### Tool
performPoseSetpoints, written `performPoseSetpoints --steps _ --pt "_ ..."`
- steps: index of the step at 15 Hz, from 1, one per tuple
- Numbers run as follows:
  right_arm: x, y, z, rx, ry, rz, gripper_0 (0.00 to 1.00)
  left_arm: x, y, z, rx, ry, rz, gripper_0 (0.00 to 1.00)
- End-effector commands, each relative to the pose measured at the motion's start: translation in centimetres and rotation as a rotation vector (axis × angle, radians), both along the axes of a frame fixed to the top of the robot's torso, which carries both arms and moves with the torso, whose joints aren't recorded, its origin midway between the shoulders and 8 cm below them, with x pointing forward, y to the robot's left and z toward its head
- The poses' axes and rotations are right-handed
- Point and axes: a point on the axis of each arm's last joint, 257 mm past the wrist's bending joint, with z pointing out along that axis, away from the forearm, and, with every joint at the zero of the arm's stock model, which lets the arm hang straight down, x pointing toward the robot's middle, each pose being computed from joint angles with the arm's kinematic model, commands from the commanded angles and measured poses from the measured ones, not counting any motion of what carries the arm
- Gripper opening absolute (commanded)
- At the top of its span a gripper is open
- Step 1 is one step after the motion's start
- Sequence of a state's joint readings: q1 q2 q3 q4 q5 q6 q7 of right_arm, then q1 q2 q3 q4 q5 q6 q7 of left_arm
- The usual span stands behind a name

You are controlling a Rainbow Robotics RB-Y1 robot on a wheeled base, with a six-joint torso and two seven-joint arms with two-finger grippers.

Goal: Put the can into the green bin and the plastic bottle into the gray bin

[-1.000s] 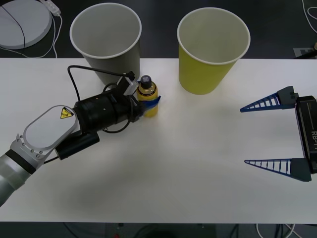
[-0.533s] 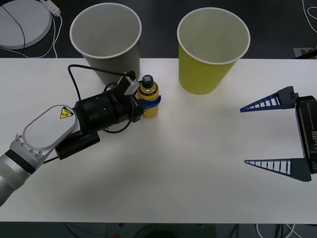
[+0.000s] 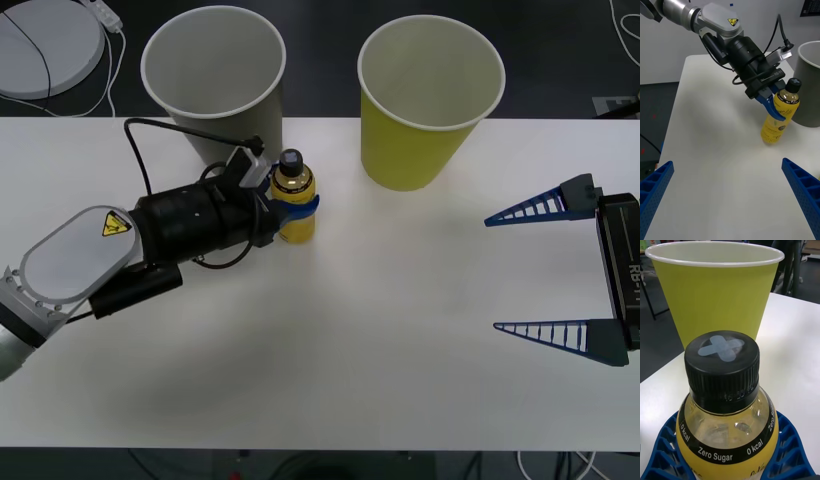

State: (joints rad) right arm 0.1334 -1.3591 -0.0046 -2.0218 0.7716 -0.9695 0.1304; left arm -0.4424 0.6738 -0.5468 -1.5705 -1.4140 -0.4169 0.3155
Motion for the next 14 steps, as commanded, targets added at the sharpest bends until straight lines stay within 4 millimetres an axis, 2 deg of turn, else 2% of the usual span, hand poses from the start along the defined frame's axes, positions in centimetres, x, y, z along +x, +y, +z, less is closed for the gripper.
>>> performPoseSetpoints --steps 1,6,14 --pt "0.0 0.0 0.0 0.0 0.0 0.0 1.0 -0.6 0.3 0.3 0.012 0.011 -0.006 0.0" --pt "0.0 0.0 0.0 0.0 0.0 0.0 1.0 -2.1 1.3 1.3 -0.016 0.032 -0.01 0.0" --pt "0.0 0.0 0.0 0.0 0.0 0.0 1.0 -3.9 4.0 1.4 -0.061 0.028 0.071 0.0"
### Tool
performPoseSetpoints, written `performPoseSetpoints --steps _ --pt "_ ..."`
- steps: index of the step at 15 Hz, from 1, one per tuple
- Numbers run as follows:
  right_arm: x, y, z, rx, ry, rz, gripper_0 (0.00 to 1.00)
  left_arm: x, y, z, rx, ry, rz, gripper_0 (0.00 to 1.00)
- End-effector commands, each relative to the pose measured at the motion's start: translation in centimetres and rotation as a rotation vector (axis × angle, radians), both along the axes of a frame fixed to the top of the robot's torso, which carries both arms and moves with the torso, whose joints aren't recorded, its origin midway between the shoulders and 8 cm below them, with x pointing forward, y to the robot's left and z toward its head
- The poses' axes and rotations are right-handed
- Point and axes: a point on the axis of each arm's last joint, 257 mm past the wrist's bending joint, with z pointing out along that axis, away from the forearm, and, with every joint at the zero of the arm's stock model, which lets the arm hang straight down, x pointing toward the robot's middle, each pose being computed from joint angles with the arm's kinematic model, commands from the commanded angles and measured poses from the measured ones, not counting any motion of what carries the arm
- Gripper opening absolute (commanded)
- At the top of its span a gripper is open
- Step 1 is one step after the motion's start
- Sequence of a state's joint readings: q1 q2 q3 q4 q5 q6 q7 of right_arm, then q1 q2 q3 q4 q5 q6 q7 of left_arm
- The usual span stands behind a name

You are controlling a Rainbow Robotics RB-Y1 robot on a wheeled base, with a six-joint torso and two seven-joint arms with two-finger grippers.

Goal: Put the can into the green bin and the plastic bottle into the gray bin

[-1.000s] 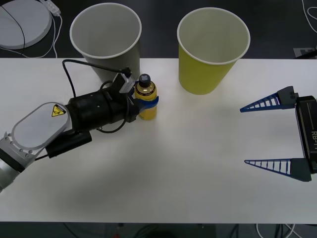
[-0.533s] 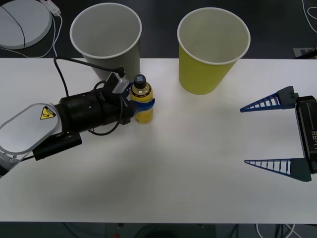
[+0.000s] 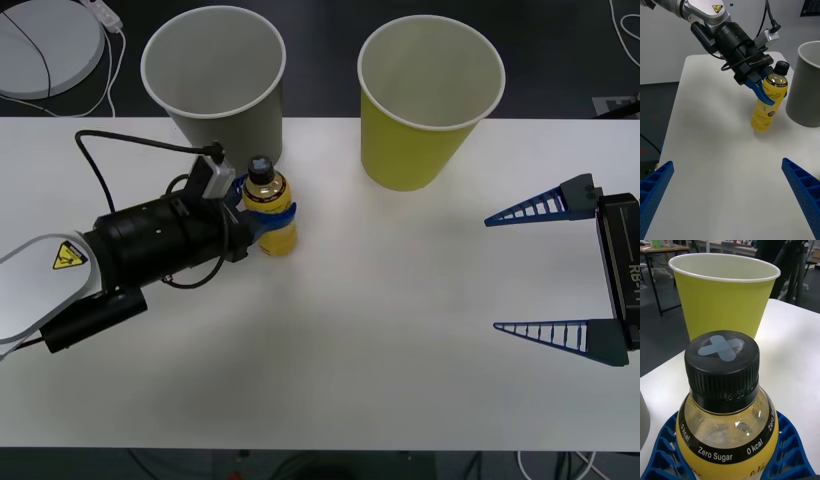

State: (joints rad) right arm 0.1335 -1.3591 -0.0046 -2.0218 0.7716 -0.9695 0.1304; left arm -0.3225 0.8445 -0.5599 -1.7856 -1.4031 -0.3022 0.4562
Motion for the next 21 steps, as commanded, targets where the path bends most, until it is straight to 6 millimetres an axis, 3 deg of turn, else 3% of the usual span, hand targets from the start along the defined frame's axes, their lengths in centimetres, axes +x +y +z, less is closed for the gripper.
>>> performPoseSetpoints --steps 1,7,14,21 --pt "0.0 0.0 0.0 0.0 0.0 0.0 1.0 -0.9 1.3 -0.2 -0.005 -0.007 0.033 0.0" --pt "0.0 0.0 0.0 0.0 0.0 0.0 1.0 -3.1 4.2 -0.3 0.0 -0.029 0.099 0.0" --pt "0.0 0.0 0.0 0.0 0.0 0.0 1.0 -3.3 9.1 0.1 0.016 0.004 0.177 0.0" --pt "0.0 0.0 0.0 0.0 0.0 0.0 1.0 -4.8 13.4 1.6 0.025 0.046 0.232 0.0"
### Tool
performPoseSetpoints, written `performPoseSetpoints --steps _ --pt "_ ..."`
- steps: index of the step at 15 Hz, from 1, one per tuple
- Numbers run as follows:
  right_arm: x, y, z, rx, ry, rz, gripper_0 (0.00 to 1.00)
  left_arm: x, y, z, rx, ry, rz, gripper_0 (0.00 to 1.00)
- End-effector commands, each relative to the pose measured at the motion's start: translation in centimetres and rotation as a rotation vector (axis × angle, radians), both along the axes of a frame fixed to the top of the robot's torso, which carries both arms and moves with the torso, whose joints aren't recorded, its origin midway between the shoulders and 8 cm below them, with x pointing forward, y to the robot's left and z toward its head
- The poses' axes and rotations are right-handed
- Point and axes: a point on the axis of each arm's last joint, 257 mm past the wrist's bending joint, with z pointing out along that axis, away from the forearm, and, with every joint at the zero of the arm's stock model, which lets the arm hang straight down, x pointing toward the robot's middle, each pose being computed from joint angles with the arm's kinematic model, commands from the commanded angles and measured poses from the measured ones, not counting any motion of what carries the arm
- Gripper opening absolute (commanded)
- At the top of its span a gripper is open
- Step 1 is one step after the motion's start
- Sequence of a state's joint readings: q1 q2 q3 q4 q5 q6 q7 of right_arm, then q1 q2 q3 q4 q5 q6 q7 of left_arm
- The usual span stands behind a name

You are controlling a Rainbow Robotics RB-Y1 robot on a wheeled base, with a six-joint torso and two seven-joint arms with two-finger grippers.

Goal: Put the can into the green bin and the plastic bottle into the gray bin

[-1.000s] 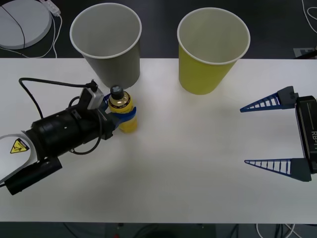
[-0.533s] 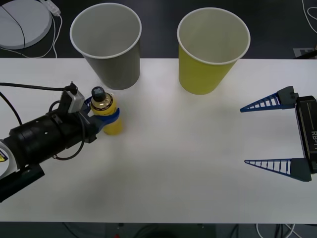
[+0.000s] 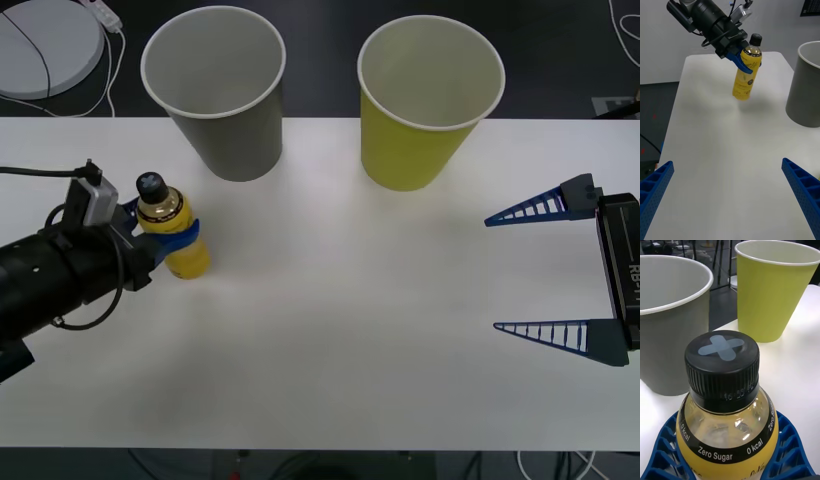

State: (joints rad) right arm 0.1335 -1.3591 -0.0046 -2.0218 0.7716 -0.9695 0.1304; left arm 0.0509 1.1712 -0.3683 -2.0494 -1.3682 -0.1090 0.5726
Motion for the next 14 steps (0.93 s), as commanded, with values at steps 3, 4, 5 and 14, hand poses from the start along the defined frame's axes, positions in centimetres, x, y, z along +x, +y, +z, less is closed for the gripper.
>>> performPoseSetpoints --steps 3,4,5,14 --pt "0.0 0.0 0.0 0.0 0.0 0.0 1.0 -1.1 3.3 1.8 0.022 0.047 0.01 0.0" --pt "0.0 0.0 0.0 0.0 0.0 0.0 1.0 -1.3 3.8 2.2 0.025 0.058 0.01 0.0" --pt "0.0 0.0 0.0 0.0 0.0 0.0 1.0 -1.6 4.2 2.6 0.027 0.068 0.008 0.0" --pt "0.0 0.0 0.0 0.0 0.0 0.0 1.0 -1.6 8.0 6.2 0.174 0.175 0.01 0.0"
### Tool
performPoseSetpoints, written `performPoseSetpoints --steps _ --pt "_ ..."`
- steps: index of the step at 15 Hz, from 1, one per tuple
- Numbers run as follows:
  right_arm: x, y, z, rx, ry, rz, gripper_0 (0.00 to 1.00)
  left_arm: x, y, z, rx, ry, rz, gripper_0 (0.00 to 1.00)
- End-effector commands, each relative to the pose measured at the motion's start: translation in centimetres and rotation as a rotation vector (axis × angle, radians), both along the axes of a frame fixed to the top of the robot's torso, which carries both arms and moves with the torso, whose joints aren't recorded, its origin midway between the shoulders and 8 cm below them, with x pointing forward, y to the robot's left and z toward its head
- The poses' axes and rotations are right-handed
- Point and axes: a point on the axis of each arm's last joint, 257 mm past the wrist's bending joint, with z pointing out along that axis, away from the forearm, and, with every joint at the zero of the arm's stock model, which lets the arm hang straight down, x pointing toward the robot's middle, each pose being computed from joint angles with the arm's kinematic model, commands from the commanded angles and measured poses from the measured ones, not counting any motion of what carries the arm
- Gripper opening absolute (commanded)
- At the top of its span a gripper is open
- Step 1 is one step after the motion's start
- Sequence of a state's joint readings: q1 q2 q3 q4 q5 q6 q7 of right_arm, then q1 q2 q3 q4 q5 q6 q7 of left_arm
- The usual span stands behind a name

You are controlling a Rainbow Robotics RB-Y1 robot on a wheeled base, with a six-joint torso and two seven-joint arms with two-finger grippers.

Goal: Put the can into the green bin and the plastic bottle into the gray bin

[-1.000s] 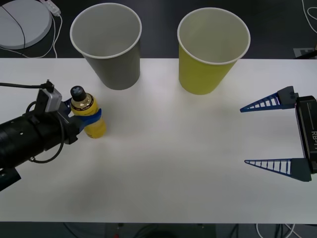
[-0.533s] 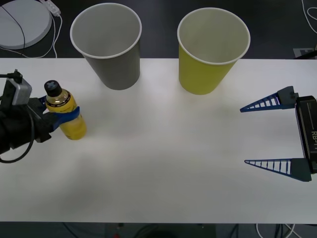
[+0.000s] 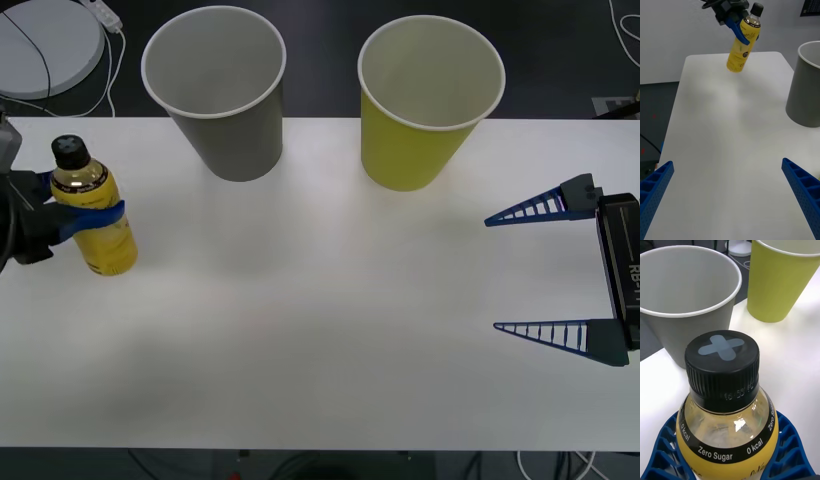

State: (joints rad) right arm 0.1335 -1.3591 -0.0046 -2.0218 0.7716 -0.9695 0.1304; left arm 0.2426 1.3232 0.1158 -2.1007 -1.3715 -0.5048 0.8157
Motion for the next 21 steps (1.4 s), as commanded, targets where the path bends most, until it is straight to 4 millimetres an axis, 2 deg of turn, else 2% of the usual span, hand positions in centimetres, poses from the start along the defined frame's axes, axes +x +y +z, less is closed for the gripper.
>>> performPoseSetpoints --steps 1,4,12,18,21 --pt "0.0 0.0 0.0 0.0 0.0 0.0 1.0 -0.3 1.2 1.1 0.055 0.04 0.007 0.0" --pt "0.0 0.0 0.0 0.0 0.0 0.0 1.0 -0.4 2.1 2.6 0.094 0.063 0.006 0.0" --pt "0.0 0.0 0.0 0.0 0.0 0.0 1.0 1.2 4.9 7.0 0.225 0.122 0.006 0.0" --pt "0.0 0.0 0.0 0.0 0.0 0.0 1.0 1.1 4.7 9.3 0.284 0.154 -0.005 0.0" --pt "0.0 0.0 0.0 0.0 0.0 0.0 1.0 2.9 4.2 9.9 0.294 0.156 -0.012 0.0"
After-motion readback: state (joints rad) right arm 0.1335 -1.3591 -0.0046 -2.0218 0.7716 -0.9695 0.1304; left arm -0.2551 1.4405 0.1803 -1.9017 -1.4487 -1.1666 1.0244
